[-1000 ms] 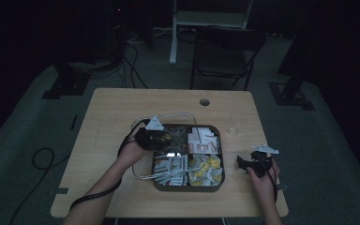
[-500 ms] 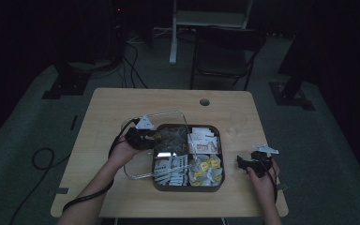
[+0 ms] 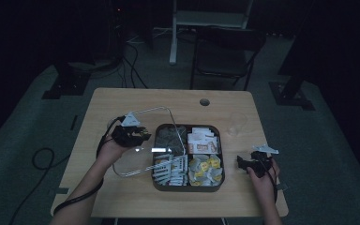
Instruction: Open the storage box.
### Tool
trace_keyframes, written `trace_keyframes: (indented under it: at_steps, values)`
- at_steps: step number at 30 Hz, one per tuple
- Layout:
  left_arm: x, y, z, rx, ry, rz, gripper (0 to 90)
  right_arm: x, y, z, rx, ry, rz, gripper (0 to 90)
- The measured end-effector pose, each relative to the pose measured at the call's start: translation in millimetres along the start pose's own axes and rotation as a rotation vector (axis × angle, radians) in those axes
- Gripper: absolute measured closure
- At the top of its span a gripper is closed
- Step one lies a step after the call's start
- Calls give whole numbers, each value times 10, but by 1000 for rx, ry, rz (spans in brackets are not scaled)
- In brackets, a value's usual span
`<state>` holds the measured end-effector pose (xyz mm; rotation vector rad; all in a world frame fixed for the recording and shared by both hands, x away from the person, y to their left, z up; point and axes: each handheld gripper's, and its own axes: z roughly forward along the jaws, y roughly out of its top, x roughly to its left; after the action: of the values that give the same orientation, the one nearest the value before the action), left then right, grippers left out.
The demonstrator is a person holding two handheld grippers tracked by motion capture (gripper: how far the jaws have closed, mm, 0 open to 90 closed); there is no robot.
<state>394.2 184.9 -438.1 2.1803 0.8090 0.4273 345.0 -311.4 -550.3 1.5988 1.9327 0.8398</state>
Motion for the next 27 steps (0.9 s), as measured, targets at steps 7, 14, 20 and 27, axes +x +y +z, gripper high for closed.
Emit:
trace_keyframes:
  at_steps: [7, 14, 20, 27]
  values:
    - [180, -101, -118, -10, 50, -44, 596, 0, 0, 0, 0, 0, 0, 122]
    - [347, -221, -219, -12, 104, -96, 596, 0, 0, 0, 0, 0, 0, 122]
    - [438, -328, -325, -23, 151, -117, 595, 0, 0, 0, 0, 0, 0, 122]
    - [585, -514, -412, -18, 205, -166, 595, 0, 0, 0, 0, 0, 0, 122]
